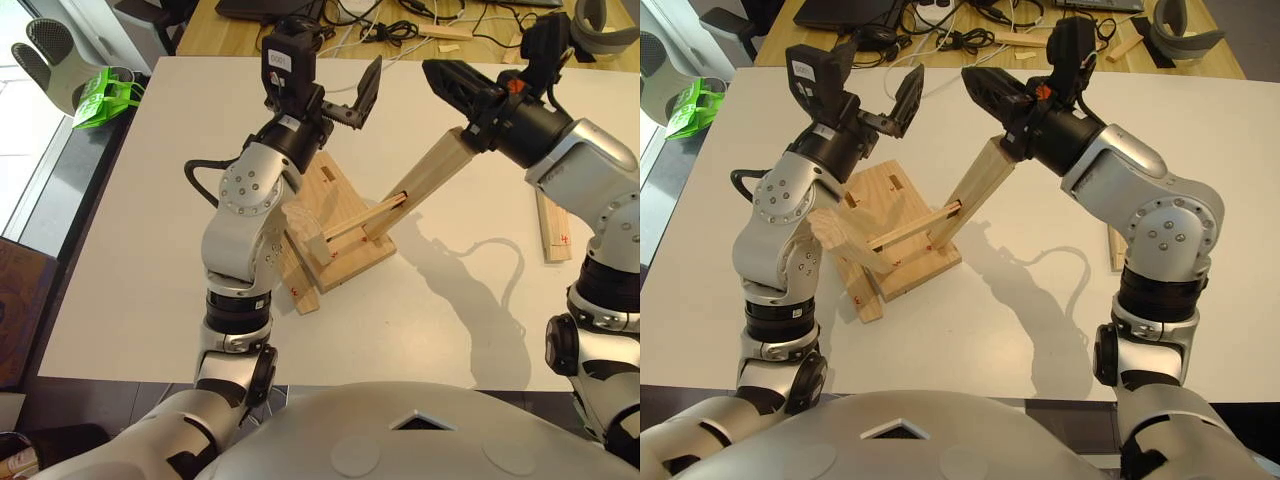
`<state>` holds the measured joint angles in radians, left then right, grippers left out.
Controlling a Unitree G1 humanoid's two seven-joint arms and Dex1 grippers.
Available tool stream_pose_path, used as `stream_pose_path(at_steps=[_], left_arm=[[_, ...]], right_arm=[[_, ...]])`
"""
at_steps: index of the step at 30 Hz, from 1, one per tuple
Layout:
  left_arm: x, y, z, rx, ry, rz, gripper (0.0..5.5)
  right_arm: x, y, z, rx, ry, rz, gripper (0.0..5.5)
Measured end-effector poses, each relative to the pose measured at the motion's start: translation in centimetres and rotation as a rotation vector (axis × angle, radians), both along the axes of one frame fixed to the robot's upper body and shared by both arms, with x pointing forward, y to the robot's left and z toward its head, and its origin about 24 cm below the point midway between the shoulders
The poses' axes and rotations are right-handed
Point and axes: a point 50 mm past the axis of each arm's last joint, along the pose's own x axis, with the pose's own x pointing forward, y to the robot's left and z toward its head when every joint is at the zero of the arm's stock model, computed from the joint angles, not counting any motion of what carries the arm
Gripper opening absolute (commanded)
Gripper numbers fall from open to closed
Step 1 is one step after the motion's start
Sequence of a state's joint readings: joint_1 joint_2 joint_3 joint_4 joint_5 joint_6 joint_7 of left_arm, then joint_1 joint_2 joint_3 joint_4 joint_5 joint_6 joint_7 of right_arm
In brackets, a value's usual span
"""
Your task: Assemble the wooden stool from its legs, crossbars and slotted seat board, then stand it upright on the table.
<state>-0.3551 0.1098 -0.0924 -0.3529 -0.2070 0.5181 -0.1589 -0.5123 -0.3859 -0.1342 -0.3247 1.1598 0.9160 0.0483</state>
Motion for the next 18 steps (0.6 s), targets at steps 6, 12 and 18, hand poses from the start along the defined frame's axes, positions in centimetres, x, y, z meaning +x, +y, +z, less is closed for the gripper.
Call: stream_pose_path(at_steps=[6, 12, 18], left_arm=[[0.1, -0.3, -0.3, 0.006, 0.010, -0.001, 4.85], [0.4, -1.2, -0.6, -0.012, 0.034, 0.024, 4.85], [2.3, -8.4, -2.1, -0.015, 0.112, -0.026, 4.85]], right_arm=[[0.4, -0.4, 5.4, 0.080, -0.224, -0.010, 0.56], [-2.2, 0.3, 6.4, 0.085, -0.228, 0.282, 0.56], [-4.8, -0.9, 4.4, 0.000, -0.099, 0.481, 0.56]])
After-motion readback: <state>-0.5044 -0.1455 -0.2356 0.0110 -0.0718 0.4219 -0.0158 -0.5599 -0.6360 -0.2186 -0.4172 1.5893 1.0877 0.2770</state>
